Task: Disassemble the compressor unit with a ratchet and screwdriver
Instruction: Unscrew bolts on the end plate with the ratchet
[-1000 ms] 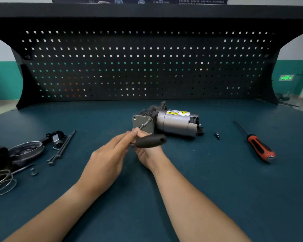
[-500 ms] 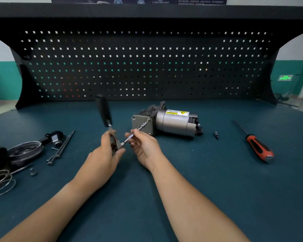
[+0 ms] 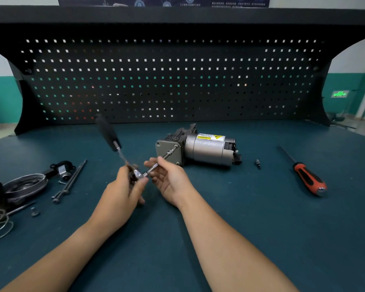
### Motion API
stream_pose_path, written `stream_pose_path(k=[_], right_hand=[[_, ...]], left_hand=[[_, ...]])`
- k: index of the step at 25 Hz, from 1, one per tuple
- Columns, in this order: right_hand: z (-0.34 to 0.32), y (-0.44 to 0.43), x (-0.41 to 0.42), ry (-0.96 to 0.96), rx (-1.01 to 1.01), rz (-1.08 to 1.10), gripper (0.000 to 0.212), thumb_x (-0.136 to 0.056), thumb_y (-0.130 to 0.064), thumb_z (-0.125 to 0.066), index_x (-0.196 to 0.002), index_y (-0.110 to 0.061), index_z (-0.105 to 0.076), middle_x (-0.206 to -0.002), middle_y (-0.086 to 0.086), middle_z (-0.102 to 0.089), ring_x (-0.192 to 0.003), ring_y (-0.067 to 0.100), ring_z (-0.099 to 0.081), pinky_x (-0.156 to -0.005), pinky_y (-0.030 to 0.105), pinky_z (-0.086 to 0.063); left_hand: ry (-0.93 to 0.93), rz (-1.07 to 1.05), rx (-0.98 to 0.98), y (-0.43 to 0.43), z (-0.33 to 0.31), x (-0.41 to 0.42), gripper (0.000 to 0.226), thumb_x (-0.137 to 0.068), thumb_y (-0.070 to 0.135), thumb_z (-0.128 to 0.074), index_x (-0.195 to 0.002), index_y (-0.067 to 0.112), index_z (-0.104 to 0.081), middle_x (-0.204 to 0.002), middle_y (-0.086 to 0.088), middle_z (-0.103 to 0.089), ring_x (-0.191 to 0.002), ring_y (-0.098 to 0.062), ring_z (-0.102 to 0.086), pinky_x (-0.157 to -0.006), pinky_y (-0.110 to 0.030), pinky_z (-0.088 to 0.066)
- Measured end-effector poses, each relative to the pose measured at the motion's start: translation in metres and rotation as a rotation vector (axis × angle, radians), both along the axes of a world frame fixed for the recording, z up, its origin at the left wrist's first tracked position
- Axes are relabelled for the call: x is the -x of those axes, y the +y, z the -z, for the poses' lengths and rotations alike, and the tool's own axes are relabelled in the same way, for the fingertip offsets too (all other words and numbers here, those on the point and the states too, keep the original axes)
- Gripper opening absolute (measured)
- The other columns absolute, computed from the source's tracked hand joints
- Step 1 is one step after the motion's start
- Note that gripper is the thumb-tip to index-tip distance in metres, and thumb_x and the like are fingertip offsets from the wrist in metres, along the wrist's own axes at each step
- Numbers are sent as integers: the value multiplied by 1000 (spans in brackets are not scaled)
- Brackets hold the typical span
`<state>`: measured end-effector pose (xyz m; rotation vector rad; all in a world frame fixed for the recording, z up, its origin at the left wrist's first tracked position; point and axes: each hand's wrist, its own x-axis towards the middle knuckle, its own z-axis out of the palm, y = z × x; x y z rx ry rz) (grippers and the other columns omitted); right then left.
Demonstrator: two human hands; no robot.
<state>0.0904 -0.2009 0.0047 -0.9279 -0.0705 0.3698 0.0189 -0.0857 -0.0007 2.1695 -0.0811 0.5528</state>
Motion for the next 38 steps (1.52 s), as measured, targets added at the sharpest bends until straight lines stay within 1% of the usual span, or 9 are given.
stream_pose_path(k=[5, 9, 14, 19, 21, 25, 30, 35, 38], right_hand=[[1, 3, -1, 30, -85, 44, 23, -96, -14, -48, -75, -8, -57, -55, 0, -67, -44, 5, -59, -46, 15, -46], [-1, 0, 0, 78, -88, 17, 23, -94, -17, -45, -76, -12, -61, -59, -1, -69, -38, 4, -52, -40, 13, -40], [3, 0, -2, 60, -65, 32, 18, -95, -11, -47, -82, -10, -60, -61, -2, -70, -38, 1, -51, -41, 11, -41], [4, 1, -3, 32, -96, 49, 20, -94, -9, -50, -76, -8, -58, -56, 0, -68, -39, 2, -55, -40, 13, -43], [4, 2, -3, 35, -86, 62, 21, -94, -10, -50, -75, -9, -58, -56, -1, -68, -38, 0, -53, -40, 11, -42], [2, 0, -3, 84, -93, 38, 19, -95, -15, -48, -80, -11, -59, -57, 0, -68, -39, 2, -53, -41, 12, -42], [2, -1, -3, 50, -45, 33, 11, -94, -11, -49, -88, -13, -58, -59, -3, -69, -37, 0, -49, -39, 10, -39], [4, 3, -6, 18, -41, 88, 13, -94, -8, -51, -82, -11, -57, -50, -4, -64, -36, -1, -50, -39, 10, -39], [5, 5, -7, 19, -56, 88, 14, -94, -10, -51, -82, -11, -57, -52, -3, -65, -37, 0, -51, -39, 12, -40]], left_hand=[[-211, 35, -552, -1, -4, 7, 37, -90, 20, -58, -127, 17, -52, -104, 2, -57, -84, -30, -62, -68, -42, -50], [-152, -5, -224, -6, -1, 3, 33, -90, 28, -57, -120, 21, -47, -84, 9, -63, -71, -16, -66, -72, -34, -50], [108, 24, 346, -5, 6, -10, 23, -94, 24, -51, -113, 13, -43, -62, -1, -64, -47, -15, -62, -50, -20, -49], [-244, 70, -386, 8, 10, -3, 37, -82, 6, -68, -116, 17, -60, -84, 8, -61, -71, -9, -58, -65, -28, -50], [-288, 67, -455, 5, 10, -1, 41, -78, 3, -71, -116, 18, -62, -87, 10, -59, -75, -9, -53, -64, -33, -49], [-87, 16, -93, -3, 8, -3, 23, -87, 23, -63, -104, 32, -50, -57, 9, -64, -53, -1, -61, -60, -8, -43], [171, 18, 476, -9, 9, -15, 17, -95, 26, -49, -101, 10, -51, -58, -3, -67, -43, -13, -60, -43, -17, -47], [-114, 32, -189, 3, 7, -5, 42, -83, 13, -68, -116, 34, -55, -71, 11, -61, -55, -5, -62, -65, -14, -46], [-121, 23, -266, 5, 6, -2, 41, -80, 15, -71, -118, 28, -60, -72, 15, -60, -58, -4, -61, -67, -18, -45]])
